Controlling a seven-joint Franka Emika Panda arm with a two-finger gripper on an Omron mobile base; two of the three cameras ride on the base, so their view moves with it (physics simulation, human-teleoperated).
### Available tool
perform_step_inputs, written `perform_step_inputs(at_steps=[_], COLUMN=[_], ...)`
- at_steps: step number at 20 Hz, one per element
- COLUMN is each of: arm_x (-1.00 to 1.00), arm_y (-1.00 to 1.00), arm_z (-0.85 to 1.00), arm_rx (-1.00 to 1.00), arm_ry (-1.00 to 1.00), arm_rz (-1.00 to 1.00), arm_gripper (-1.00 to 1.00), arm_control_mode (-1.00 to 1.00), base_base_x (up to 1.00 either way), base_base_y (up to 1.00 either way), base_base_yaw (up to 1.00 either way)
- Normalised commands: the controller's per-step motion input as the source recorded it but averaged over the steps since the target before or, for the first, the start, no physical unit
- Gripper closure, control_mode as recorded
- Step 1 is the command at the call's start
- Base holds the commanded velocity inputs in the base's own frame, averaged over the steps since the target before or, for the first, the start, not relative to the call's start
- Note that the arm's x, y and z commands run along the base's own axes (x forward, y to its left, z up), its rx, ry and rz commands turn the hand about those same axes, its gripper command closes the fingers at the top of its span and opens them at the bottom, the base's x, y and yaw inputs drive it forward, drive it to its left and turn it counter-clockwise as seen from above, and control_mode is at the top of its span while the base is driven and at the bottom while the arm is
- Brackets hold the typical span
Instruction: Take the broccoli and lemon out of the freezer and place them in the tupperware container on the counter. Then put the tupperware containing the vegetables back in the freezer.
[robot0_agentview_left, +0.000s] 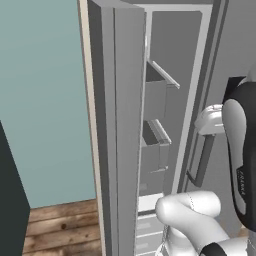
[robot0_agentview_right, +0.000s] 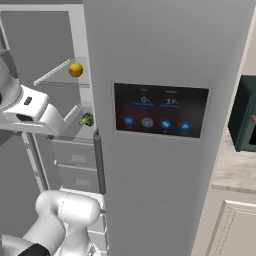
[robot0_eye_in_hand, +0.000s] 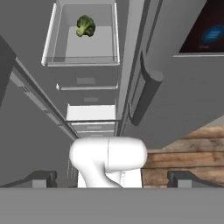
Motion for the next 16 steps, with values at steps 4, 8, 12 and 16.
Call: perform_step_inputs(at_steps=[4,8,12,16], arm_x=[0.00,-0.04,-0.23,0.00], arm_y=[0.00,-0.04,-0.15,0.01], arm_z=[0.02,0.20,0.36,0.31], arm_rx=[0.08,0.23,0.29,0.20], arm_ry=[0.00,-0.04,-0.17,-0.22], arm_rz=[0.00,0.00,0.00,0.00], arm_gripper=[-1.00,-1.00,-1.00,-1.00], arm_control_mode=[-1.00,-1.00,-1.00,-1.00], base_base_x=[0.03,0.00,0.00,0.00], base_base_y=[0.00,0.00,0.00,0.00], base_base_yaw=[0.00,0.00,0.00,0.00])
